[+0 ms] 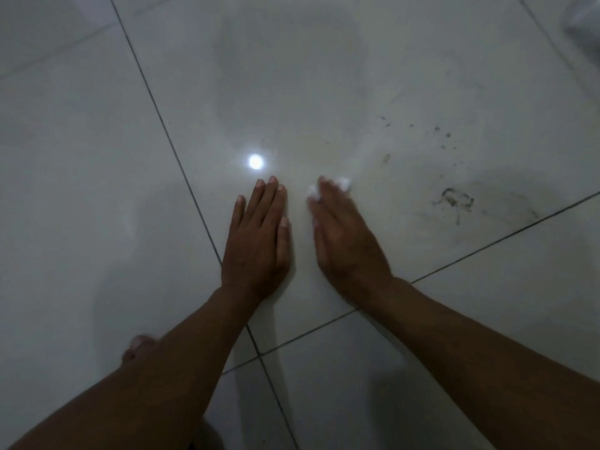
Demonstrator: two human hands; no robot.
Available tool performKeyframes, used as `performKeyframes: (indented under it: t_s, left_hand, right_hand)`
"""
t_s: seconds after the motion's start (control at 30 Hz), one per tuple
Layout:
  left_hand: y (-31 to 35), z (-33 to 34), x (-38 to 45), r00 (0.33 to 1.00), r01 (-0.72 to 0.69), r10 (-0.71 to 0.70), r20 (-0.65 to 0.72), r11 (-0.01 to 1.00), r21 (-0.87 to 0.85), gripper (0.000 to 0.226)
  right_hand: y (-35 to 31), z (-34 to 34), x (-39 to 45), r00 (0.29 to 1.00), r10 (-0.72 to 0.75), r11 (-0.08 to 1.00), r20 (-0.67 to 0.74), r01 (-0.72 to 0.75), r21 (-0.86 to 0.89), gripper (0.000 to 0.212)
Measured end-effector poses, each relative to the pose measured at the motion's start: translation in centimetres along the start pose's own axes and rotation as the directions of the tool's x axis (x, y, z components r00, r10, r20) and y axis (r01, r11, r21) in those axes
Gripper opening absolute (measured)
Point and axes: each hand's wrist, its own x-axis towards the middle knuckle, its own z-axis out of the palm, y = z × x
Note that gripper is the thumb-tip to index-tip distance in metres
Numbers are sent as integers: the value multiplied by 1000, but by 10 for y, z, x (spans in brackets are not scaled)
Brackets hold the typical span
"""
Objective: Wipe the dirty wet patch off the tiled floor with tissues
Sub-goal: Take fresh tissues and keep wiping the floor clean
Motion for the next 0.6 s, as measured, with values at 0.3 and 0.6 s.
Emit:
performKeyframes:
  t_s: [0.3,0.6]
  left_hand:
    - [-1,1,0,1000,-8,8,-24,1000,-12,56]
    - [0,-1,-1,1000,-15,15,-2,1000,17,57]
  right_hand:
    - [11,-11,-49,978,-185,976,96,194,-95,48]
    - [2,-6,-24,993,-43,991,107,57,-124,51]
